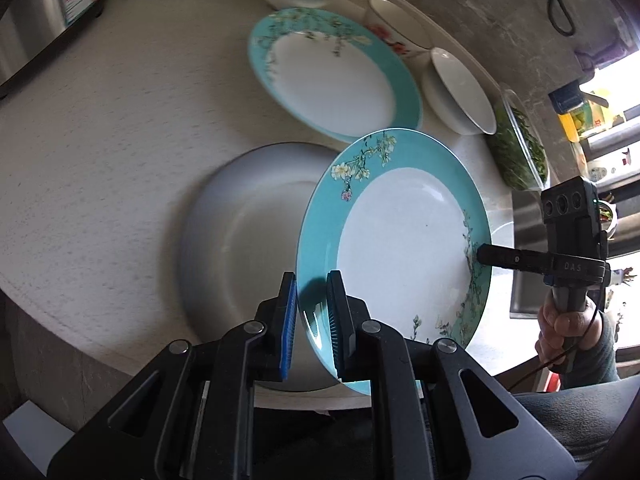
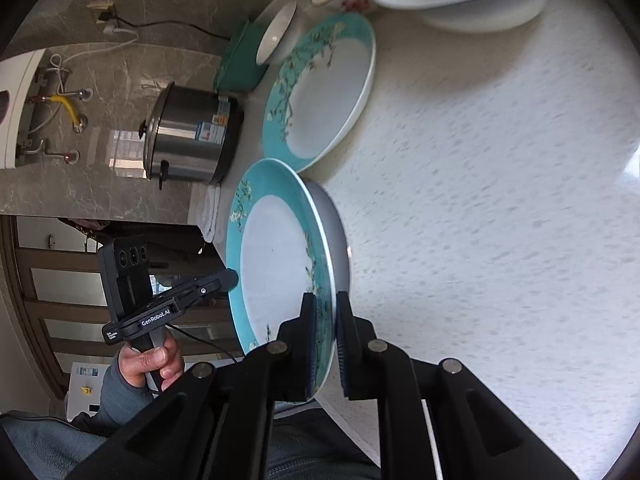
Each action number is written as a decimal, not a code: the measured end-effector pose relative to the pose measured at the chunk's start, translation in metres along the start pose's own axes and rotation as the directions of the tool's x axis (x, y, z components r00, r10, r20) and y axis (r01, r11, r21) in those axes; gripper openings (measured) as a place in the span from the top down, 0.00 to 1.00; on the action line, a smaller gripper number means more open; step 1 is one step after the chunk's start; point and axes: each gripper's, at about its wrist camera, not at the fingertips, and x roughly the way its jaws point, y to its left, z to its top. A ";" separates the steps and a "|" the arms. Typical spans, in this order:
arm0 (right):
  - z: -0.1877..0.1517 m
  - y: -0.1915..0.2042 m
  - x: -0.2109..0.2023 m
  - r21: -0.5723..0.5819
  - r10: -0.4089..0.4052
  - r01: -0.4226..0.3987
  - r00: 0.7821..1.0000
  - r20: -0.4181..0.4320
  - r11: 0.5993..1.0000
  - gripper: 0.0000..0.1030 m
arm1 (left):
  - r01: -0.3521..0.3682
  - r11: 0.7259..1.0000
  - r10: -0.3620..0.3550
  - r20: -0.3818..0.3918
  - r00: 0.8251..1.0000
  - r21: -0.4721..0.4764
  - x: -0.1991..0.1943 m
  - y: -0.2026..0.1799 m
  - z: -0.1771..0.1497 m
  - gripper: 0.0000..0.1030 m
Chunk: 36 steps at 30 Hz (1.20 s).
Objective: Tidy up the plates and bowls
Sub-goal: 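Carry the teal floral plate with both grippers and lower it onto the grey-rimmed plate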
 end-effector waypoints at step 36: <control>-0.008 0.038 0.069 -0.026 -0.271 0.272 0.962 0.020 0.962 0.83 | -0.137 0.971 0.139 0.000 0.990 0.195 0.034 0.041 0.011 0.80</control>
